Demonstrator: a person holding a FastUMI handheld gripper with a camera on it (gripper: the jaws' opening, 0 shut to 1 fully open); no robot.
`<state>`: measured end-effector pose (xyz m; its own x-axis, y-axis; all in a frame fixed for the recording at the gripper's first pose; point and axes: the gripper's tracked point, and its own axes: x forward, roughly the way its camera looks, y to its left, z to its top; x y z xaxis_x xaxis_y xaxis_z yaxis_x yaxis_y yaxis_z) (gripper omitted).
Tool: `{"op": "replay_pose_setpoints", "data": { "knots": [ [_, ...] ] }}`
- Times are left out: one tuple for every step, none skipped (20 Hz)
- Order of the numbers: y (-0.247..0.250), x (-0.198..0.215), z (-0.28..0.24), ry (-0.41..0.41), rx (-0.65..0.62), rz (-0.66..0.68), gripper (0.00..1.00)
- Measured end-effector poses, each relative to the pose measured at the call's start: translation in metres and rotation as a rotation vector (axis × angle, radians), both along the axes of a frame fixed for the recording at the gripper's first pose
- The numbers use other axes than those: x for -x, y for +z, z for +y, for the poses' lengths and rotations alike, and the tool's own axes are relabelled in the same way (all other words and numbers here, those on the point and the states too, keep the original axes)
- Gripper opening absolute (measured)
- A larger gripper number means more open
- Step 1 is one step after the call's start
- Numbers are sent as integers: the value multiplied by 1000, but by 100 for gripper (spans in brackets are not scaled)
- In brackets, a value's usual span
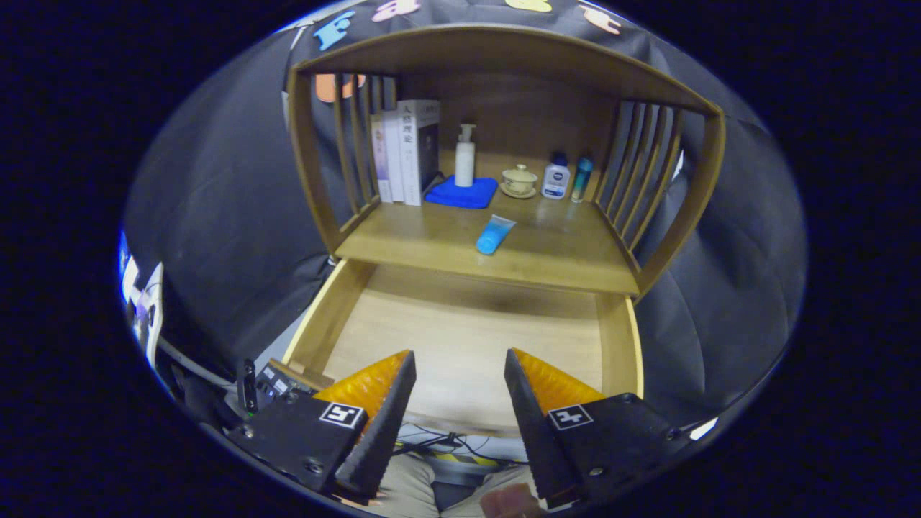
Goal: Pull open the drawer, take out the items inside it, and place them on the countertop above the cabinet.
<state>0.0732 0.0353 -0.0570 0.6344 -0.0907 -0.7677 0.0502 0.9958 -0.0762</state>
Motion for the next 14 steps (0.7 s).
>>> {"op": "replay_pose_setpoints", "data": {
  "knots": [
    [1,11,3,14,1,-30,80],
    [3,20,6,18,7,-62,80],
    [4,29,7,22,8,-101,80],
    [2,36,9,24,11,-137,80],
    [-1,45,9,18,14,-173,80],
    [-6,52,11,22,20,-199,80],
    [-12,59,13,21,22,-227,80],
    [-22,66,15,23,24,-247,88],
    [-31,76,18,21,32,-264,97],
    [-42,80,17,19,45,-275,100],
    [-56,84,15,12,60,-290,100],
    [-67,87,12,-2,69,-304,100],
    [-80,90,12,-16,60,-314,100],
    [-93,93,15,-23,39,-321,100]
  ]
}}
